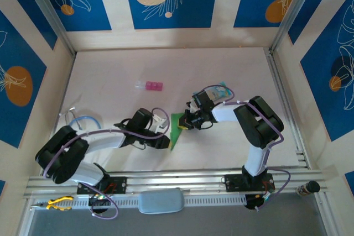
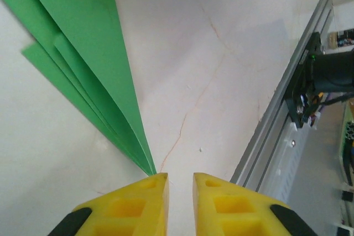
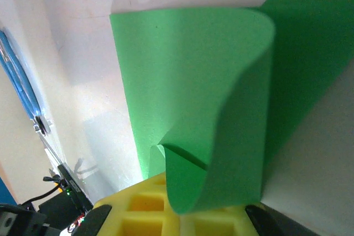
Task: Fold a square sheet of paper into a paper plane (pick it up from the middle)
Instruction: Fold the wing for the fifth time at the center of the table.
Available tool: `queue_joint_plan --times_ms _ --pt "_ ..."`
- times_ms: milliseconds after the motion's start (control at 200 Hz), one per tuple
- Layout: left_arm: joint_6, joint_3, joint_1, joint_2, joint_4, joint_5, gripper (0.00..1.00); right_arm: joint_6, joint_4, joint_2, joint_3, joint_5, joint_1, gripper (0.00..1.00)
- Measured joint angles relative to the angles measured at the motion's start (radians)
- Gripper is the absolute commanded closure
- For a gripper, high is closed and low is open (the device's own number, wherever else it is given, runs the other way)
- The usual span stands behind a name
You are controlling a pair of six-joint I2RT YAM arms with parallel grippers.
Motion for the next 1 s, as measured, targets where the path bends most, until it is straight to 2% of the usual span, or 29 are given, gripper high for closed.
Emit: queue_joint_plan --times_ms 115,235,400,565,996 --pt "-0.029 0.022 0.002 -0.008 -0.002 -0.027 0.94 0.007 0.006 0.0 0.0 0.002 0.0 0.98" --pt "-0.087 0.098 0.002 0.067 0.034 -0.017 1.0 0.011 0.008 0.0 0.0 0.005 0.0 0.98" --pt "-0.161 0.16 -0.005 0.19 0.129 -0.012 1.0 0.014 0.011 0.0 0.0 0.009 0.0 0.98" --pt "-0.199 0.163 -0.027 0.266 0.154 -0.017 1.0 0.019 0.011 0.0 0.0 0.01 0.001 0.98" --pt "-0.24 0.098 -0.047 0.314 0.245 -0.019 1.0 0.022 0.011 0.0 0.0 0.012 0.001 0.98"
